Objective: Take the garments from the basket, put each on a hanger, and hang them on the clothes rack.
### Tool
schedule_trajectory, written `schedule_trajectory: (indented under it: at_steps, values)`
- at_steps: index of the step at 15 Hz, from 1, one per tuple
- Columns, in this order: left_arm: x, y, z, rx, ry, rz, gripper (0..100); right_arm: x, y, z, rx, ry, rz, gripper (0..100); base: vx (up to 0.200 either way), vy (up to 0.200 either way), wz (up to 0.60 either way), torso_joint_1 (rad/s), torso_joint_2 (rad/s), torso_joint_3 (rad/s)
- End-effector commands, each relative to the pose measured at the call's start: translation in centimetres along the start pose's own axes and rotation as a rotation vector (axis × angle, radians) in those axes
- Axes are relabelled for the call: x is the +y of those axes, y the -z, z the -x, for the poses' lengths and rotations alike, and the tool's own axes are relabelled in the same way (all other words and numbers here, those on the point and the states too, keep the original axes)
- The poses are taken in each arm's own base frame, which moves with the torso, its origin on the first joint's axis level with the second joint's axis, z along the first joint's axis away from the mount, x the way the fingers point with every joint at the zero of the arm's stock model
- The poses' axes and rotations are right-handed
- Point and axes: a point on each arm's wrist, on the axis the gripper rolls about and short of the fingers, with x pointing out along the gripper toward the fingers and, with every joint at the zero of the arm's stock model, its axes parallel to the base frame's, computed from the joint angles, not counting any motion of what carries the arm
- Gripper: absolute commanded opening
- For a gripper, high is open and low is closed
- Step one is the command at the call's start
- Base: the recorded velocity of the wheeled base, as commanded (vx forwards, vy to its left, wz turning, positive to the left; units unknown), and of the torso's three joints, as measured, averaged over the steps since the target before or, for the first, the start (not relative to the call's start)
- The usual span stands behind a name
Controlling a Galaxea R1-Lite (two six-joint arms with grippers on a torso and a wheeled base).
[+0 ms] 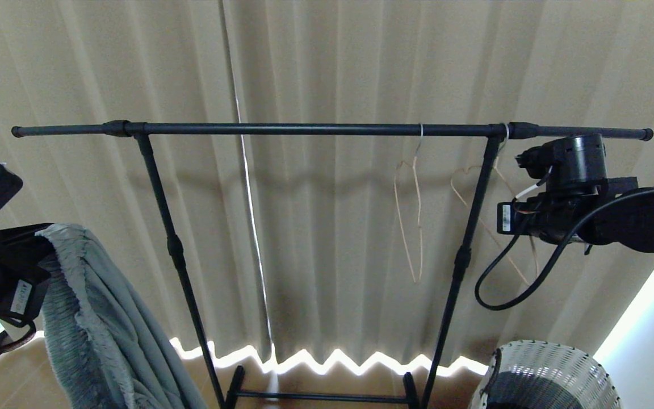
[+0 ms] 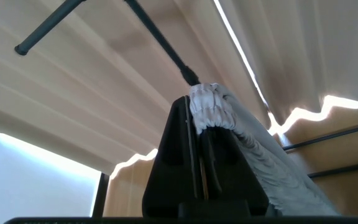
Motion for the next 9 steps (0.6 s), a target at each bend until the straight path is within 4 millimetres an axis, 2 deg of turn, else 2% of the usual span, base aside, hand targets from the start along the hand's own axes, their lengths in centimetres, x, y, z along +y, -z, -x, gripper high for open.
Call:
schedule_trajectory:
  at_steps: [1, 3, 7, 9]
  values:
    - [0.0, 0.0, -0.1, 0.005, 0.000, -0.004, 0, -0.4, -0.3, 0.3, -0.014, 0.024, -0.010, 0, 0.000, 0.000, 0.00, 0.000, 0.00, 0.000]
    - [-0.2, 0.2, -0.2, 0.010, 0.004, -0.008, 0, -0.9, -0.8, 0.9, -0.043, 0.058, -0.025, 0, 0.000, 0.000, 0.00, 0.000, 0.00, 0.000]
    - [-0.2, 0.3, 0.0, 0.011, 0.005, -0.009, 0, -1.9, -2.0, 4.0, -0.116, 0.054, -0.059, 0, 0.000, 0.000, 0.00, 0.000, 0.00, 0.000]
    - [-0.2, 0.3, 0.0, 0.011, 0.005, -0.009, 0, -2.4, -1.8, 5.3, -0.128, 0.050, -0.063, 0, 0.000, 0.000, 0.00, 0.000, 0.00, 0.000]
